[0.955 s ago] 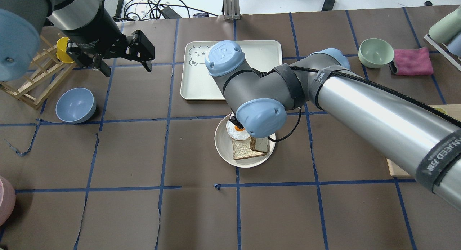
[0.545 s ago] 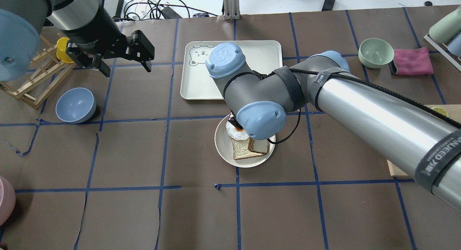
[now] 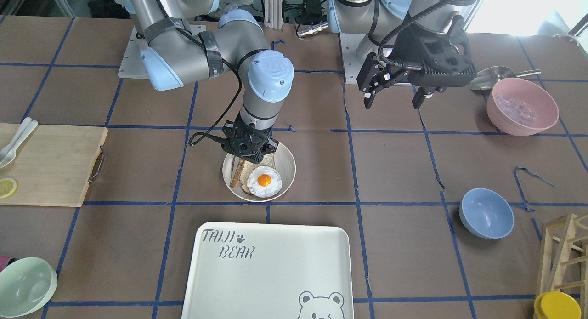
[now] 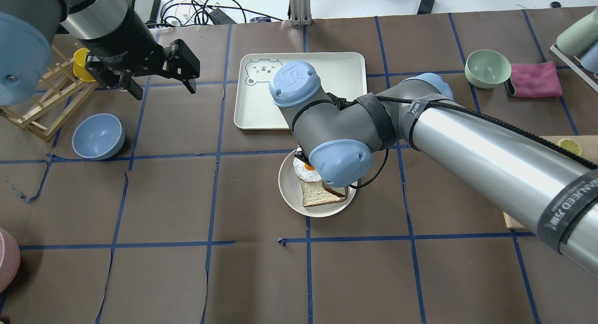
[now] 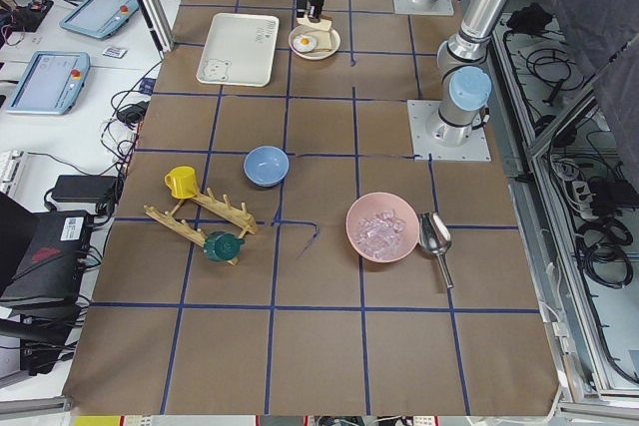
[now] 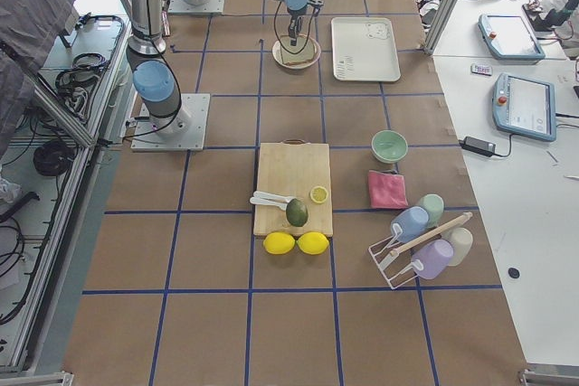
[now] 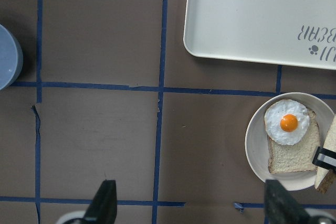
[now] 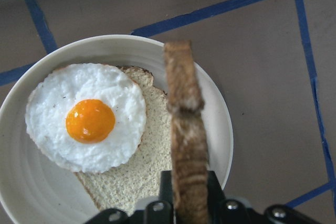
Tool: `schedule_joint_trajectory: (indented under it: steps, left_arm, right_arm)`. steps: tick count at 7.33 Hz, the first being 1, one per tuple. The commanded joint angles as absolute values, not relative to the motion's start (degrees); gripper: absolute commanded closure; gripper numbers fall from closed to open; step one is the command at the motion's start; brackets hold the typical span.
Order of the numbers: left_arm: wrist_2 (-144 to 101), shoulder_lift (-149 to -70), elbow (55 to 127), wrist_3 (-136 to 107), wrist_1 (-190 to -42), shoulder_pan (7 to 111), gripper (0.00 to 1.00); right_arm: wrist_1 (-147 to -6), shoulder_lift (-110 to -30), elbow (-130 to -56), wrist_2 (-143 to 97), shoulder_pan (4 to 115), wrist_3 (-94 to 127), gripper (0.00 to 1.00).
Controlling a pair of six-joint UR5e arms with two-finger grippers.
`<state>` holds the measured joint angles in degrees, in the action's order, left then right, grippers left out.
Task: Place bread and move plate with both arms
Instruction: 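Lay the bread slice on the egg and open the right gripper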
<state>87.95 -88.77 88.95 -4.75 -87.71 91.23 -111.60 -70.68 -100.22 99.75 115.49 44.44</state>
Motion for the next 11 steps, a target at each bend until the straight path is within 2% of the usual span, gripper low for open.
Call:
schedule_joint_trajectory:
  steps: [1, 2, 5, 7, 9, 11]
  left_arm:
    - [88.0, -88.8, 88.9, -4.7, -87.7, 91.2, 0.00]
    - [87.8, -88.9, 88.9, -4.7, -87.6, 91.2, 0.00]
    - [87.9, -90.0, 88.9, -4.7, -87.5, 91.2, 0.00]
    - [87.9, -92.1, 89.9, -4.7, -86.6, 91.2, 0.00]
    - [87.8, -95.3, 90.1, -5.8, -86.6, 91.2, 0.00]
    - [84.0, -98.3, 93.7, -12.6, -82.6, 91.9, 0.00]
  right_arm:
    - [-112.6, -70.7, -100.3, 99.7, 115.5, 44.0, 0.31]
    - [-112.5, -70.8, -100.3, 98.9, 115.5, 44.4, 0.27]
    - [-112.2, -71.6, -100.0, 96.9, 115.4, 44.0, 0.22]
    - [-112.2, -74.1, -99.5, 96.6, 114.5, 42.6, 0.14]
    - [-110.1, -75.8, -95.2, 91.7, 109.9, 36.8, 0.10]
    - [-103.4, -76.6, -88.7, 91.5, 104.2, 23.0, 0.03]
